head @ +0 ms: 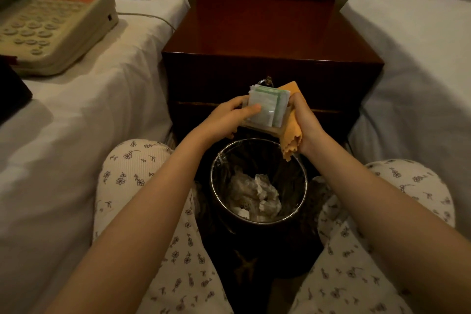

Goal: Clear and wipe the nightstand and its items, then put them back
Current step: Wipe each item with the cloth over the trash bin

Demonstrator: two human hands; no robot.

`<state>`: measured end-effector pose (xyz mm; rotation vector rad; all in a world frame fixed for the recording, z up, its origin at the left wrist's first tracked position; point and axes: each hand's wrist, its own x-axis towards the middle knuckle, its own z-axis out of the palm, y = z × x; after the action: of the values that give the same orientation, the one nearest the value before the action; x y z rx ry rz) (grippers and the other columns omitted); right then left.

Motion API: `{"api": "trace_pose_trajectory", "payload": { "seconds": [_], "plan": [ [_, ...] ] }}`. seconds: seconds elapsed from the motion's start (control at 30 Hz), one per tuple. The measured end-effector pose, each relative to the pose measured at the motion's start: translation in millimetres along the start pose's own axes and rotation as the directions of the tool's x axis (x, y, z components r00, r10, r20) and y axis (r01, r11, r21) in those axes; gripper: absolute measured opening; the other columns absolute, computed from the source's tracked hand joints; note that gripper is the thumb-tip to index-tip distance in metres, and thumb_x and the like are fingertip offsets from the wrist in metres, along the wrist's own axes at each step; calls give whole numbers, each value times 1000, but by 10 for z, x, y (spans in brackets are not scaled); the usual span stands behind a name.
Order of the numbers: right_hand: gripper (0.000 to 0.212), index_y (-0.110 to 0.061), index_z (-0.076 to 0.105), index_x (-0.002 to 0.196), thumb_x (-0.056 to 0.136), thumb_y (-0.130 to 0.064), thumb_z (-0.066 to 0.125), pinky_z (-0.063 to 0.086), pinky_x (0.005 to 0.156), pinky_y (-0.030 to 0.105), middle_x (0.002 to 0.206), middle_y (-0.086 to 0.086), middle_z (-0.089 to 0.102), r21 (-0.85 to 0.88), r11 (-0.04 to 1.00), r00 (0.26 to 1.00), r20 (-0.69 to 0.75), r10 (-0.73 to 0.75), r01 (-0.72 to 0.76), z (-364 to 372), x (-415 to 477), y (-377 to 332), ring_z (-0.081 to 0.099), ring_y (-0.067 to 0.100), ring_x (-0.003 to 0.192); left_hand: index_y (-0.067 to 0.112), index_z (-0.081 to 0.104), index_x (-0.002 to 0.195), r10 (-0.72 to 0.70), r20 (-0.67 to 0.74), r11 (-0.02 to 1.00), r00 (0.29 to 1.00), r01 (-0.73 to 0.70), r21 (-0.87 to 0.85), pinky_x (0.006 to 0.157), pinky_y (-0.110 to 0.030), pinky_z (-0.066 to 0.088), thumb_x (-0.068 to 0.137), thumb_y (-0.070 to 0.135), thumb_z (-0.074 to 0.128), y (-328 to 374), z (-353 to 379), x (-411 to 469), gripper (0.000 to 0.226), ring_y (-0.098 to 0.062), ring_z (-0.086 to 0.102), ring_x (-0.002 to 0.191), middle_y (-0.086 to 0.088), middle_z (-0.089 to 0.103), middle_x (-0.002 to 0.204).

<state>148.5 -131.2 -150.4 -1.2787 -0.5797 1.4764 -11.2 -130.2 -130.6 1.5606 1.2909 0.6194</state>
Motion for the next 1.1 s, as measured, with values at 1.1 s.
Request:
{"api": "trace_pose_trajectory", "payload": {
  "seconds": [1.1],
  "plan": [
    [11, -23, 50, 105, 94, -20, 50, 44, 70, 26, 87, -8, 53, -431, 856, 940, -50, -338, 286, 127, -173, 310, 53, 10, 81, 18, 59, 94, -59, -269, 945, 961, 140, 296, 62, -25, 51, 74, 48, 66, -176, 129, 116, 37, -12, 65, 67, 3, 63, 78]
  ]
}}
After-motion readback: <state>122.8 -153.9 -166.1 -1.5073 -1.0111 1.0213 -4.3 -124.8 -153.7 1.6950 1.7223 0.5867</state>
